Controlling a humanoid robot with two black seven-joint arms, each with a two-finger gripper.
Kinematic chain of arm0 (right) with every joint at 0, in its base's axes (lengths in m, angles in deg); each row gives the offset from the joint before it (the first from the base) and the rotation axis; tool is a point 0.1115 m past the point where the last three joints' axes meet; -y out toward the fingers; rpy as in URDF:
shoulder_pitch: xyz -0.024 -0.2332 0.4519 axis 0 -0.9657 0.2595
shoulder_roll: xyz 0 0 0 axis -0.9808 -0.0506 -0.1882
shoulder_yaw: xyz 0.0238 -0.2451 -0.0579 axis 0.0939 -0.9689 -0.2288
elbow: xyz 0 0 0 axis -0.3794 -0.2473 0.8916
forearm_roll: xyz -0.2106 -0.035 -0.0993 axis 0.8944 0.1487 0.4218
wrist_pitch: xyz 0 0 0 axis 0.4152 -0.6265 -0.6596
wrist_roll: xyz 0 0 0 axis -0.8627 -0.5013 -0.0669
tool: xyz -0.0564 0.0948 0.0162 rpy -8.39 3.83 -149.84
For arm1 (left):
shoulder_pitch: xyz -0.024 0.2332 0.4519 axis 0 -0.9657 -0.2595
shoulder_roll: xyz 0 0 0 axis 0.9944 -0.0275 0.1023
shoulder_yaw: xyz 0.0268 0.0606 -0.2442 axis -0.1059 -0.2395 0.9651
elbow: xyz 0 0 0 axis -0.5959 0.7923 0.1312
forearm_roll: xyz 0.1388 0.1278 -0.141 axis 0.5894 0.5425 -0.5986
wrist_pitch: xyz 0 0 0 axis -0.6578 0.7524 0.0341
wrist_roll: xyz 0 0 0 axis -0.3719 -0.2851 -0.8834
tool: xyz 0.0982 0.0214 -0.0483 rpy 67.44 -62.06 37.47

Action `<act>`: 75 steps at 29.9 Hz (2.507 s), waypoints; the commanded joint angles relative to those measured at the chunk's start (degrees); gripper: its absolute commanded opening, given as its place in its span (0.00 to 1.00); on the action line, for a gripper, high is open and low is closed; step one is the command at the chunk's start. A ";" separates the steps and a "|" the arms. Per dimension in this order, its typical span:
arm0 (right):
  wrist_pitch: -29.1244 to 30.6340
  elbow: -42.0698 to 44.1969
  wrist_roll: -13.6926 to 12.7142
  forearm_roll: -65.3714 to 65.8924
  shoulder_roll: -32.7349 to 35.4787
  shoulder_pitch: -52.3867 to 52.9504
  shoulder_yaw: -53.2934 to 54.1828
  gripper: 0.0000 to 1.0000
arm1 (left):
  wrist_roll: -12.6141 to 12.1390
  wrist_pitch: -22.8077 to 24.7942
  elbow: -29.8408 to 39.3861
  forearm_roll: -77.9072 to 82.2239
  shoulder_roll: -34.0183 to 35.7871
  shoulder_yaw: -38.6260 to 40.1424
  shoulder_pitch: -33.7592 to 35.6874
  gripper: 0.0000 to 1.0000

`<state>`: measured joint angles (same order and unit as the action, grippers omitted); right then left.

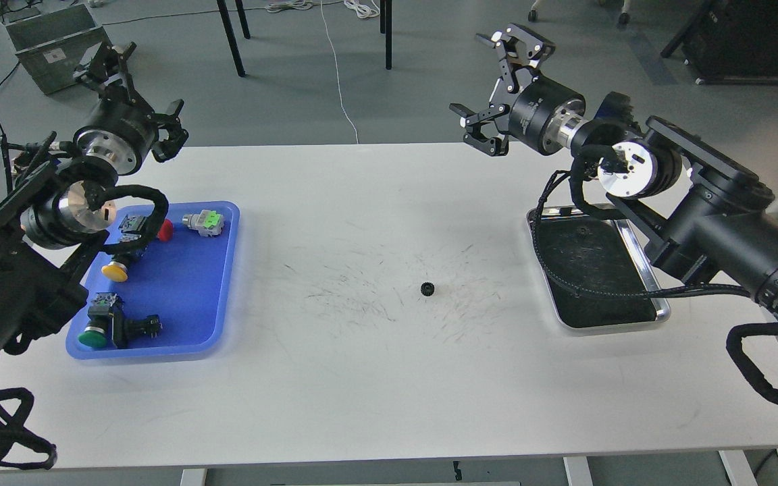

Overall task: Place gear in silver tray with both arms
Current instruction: 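Withdraw the left gripper back over the blue tray, then reach the right gripper down to the black gear and grasp it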

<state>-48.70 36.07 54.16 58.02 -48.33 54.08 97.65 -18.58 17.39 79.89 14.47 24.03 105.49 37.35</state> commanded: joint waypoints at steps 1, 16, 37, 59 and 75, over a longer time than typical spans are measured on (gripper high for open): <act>-0.40 -0.69 -2.68 5.09 -3.20 5.42 -11.53 0.96 | 0.98 6.98 -5.96 -3.69 -0.17 0.04 -0.18 0.98; 0.30 -3.59 -13.15 32.16 -12.79 14.22 -40.99 0.97 | 3.97 13.40 -10.54 -4.14 0.27 -0.66 -0.71 0.98; 0.30 -5.53 -13.07 39.02 -12.88 11.50 -48.65 0.95 | 4.67 12.88 -10.98 -3.61 0.18 -1.10 -1.50 0.98; -0.66 -5.27 -12.28 39.55 -12.88 9.82 -47.94 0.92 | 5.38 13.23 -10.98 -3.61 1.15 -1.10 -1.85 0.98; -1.89 -7.28 -10.69 38.49 -12.88 8.94 -46.19 0.91 | 5.38 13.32 -10.98 -3.61 1.15 -1.10 -2.03 0.98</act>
<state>-50.53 29.71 43.04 96.85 -61.21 63.08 50.97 -13.20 30.70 68.91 10.85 25.18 104.39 35.33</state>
